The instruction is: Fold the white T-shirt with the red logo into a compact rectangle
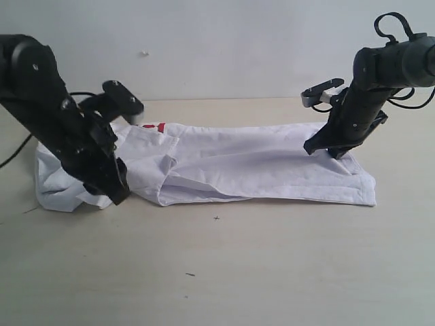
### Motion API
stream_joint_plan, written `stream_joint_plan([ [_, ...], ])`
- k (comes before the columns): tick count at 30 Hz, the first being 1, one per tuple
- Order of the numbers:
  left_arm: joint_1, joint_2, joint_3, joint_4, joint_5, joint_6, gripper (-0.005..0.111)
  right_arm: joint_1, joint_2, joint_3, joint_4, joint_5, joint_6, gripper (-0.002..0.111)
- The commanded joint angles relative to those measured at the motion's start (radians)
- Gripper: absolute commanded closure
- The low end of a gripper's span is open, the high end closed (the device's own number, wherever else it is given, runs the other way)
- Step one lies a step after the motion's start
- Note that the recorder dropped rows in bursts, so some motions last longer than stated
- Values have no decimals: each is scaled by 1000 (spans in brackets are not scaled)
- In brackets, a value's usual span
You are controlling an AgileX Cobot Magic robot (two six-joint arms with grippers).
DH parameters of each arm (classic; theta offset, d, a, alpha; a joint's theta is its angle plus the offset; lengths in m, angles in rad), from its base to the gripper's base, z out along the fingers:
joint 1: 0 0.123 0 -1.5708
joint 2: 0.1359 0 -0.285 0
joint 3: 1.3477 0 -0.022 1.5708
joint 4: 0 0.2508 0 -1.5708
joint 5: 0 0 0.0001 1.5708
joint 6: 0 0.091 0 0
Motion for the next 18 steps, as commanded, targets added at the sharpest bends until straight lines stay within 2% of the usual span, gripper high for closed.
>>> stream_joint_plan([
  [1, -86, -6, 84, 23, -184, 25, 65, -1, 8, 13, 27, 25, -7, 108],
  [3, -117, -5, 108, 51, -268, 25, 65, -1, 8, 13, 27, 25, -7, 108],
  [6, -104, 18, 126, 105, -350, -57, 65, -1, 8, 13, 26, 32, -7, 108],
  [9, -71, 63, 126, 186, -348, -132, 65, -1, 8, 13, 26, 33, -7, 108],
  [11, -57, 94, 126, 188, -346, -132, 65, -1, 8, 13, 26, 33, -12, 108],
  [18, -53, 141, 126, 257, -418, -149, 65, -1, 8, 13, 26, 31, -12, 108],
])
